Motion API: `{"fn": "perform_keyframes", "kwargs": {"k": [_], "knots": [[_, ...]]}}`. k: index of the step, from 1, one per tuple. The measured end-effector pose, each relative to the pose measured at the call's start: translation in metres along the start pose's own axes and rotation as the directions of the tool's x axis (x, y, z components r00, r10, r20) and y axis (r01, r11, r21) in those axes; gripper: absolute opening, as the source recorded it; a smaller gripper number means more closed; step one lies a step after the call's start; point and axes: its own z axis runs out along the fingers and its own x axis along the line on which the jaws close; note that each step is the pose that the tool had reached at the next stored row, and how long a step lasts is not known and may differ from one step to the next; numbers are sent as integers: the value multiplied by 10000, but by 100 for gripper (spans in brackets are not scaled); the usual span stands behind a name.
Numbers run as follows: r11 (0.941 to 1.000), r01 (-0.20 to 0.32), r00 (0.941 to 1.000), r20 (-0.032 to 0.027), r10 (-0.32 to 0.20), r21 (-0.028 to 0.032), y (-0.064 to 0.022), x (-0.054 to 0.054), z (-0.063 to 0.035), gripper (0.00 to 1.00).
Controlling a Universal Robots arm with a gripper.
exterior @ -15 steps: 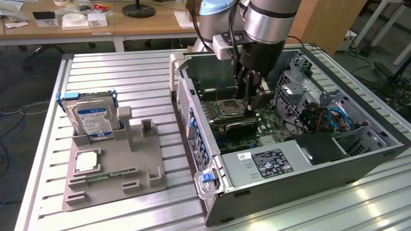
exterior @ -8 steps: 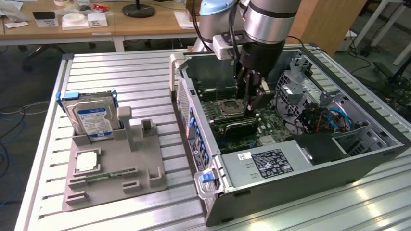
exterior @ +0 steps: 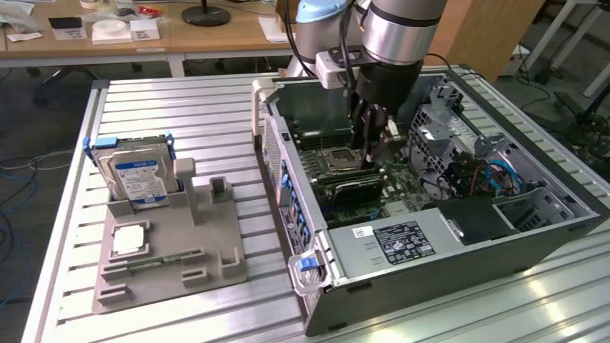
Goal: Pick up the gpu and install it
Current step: 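Press down on the gpu until it lock into place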
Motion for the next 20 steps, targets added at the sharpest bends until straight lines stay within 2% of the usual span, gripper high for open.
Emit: {"fn": "perform_keyframes", "kwargs": {"k": [1, 4, 5, 8, 9, 11, 18, 20], "knots": [[10000, 0, 10000, 0, 0, 0, 0, 0, 0, 50], [10000, 0, 10000, -1, 0, 0, 0, 0, 0, 32], [10000, 0, 10000, 0, 0, 0, 0, 0, 0, 32], [10000, 0, 10000, -1, 0, 0, 0, 0, 0, 20], [10000, 0, 10000, -1, 0, 0, 0, 0, 0, 20], [10000, 0, 10000, -1, 0, 0, 0, 0, 0, 11], [10000, 1, 10000, -7, -1, -1, 0, -1, 0, 11], [10000, 0, 10000, -23, 0, -27, 0, -5, 6, 11]]}}
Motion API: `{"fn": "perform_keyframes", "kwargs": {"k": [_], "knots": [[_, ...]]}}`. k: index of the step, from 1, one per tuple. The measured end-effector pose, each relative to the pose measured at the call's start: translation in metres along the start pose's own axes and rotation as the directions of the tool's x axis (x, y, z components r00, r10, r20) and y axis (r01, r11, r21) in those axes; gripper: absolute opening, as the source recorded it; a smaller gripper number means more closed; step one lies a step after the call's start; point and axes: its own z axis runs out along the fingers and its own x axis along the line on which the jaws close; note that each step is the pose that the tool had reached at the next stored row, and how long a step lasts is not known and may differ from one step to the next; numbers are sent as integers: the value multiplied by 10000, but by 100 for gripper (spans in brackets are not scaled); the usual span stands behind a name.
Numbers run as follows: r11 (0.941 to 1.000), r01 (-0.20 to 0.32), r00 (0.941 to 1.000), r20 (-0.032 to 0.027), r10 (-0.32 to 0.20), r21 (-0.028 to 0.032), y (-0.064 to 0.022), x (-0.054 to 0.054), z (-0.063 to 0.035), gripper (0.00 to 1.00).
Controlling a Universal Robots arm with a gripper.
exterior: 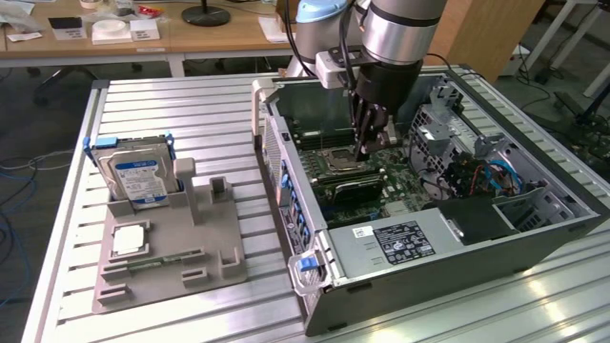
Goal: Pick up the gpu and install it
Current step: 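Press down on the gpu until it lock into place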
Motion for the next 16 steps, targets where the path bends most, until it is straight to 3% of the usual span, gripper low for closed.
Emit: {"fn": "perform_keyframes", "kwargs": {"k": [4, 12, 16], "knots": [[9999, -57, 10000, -5, 57, -136, 2, -4, 32, 11], [9999, -81, 10000, -4, 80, -147, 5, -2, 157, 11], [9999, -81, 10000, -7, 80, -148, 5, -2, 170, 11]]}}
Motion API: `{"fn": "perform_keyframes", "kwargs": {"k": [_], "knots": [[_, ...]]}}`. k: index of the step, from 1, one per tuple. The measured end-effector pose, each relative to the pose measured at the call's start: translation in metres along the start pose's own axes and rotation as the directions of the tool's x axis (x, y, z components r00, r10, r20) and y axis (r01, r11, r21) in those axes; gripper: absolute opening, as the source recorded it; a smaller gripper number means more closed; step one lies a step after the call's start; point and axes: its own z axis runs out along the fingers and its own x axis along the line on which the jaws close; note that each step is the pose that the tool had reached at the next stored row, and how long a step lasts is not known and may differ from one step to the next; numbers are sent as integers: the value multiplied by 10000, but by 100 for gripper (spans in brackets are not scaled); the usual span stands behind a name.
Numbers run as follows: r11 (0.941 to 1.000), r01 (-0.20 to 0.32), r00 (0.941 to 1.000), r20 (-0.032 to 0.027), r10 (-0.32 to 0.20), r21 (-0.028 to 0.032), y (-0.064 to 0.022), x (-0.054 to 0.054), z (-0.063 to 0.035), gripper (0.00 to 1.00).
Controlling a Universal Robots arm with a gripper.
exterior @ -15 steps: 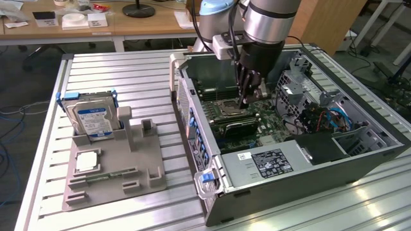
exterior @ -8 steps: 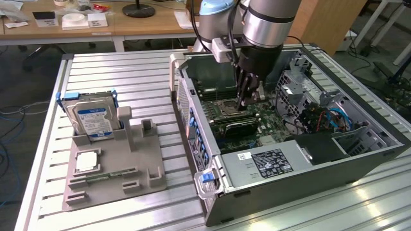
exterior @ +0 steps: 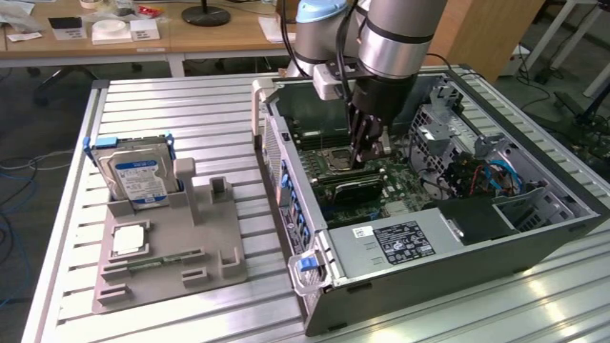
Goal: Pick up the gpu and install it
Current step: 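Press down on the gpu until it lock into place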
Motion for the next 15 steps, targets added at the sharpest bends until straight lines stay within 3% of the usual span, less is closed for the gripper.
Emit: {"fn": "perform_keyframes", "kwargs": {"k": [15], "knots": [[10000, 0, 10000, 17, 0, 1, -3, -6, 91, 11]]}}
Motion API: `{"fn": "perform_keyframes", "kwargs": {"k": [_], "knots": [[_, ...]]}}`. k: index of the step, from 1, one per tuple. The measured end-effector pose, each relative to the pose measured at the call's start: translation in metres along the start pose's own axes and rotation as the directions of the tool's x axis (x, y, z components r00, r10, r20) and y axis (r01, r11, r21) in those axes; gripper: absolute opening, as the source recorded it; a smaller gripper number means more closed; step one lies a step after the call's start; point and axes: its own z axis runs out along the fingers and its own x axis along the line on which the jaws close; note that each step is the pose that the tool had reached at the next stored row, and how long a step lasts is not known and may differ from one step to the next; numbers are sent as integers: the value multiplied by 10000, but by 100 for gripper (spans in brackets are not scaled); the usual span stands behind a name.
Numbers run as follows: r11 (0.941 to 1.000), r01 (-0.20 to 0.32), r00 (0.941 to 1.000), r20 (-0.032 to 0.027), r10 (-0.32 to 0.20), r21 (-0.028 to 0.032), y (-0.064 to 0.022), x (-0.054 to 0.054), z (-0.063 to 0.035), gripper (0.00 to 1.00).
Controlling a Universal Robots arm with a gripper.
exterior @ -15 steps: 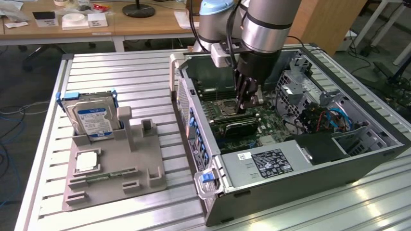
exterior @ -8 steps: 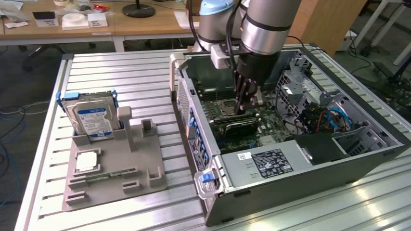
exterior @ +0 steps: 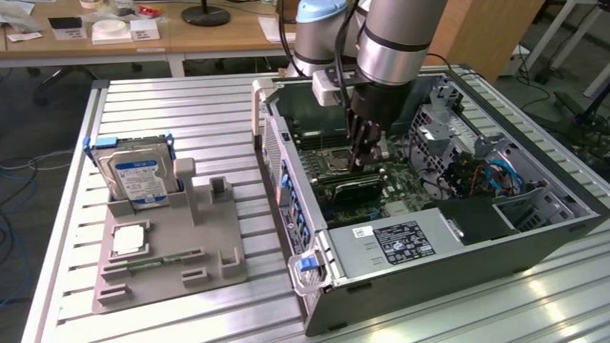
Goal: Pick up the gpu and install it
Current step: 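Press down on the gpu until it lock into place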
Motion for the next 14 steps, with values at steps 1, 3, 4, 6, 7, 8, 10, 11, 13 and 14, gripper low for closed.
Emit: {"fn": "perform_keyframes", "kwargs": {"k": [1, 3, 4, 6, 7, 8, 10, 11, 13, 14], "knots": [[10000, -1, 10000, 2, 1, 0, 0, -8, 2, 11], [10000, 0, 10000, 3, 0, 0, 1, -23, 5, 11], [10000, 1, 10000, 4, -1, 0, 0, -27, 7, 11], [10000, 2, 10000, 4, -2, 0, 1, -30, 23, 11], [10000, 1, 10000, 3, -1, 0, 1, -30, 34, 11], [10000, 0, 10000, 3, 0, 0, 2, -30, 47, 11], [10000, 1, 10000, 3, -1, -1, 2, -29, 74, 11], [10000, 1, 10000, 6, -1, 0, 2, -29, 85, 11], [10000, 0, 10000, 9, 0, 0, 3, -29, 105, 11], [10000, -1, 10000, 9, 1, 0, 2, -29, 113, 11]]}}
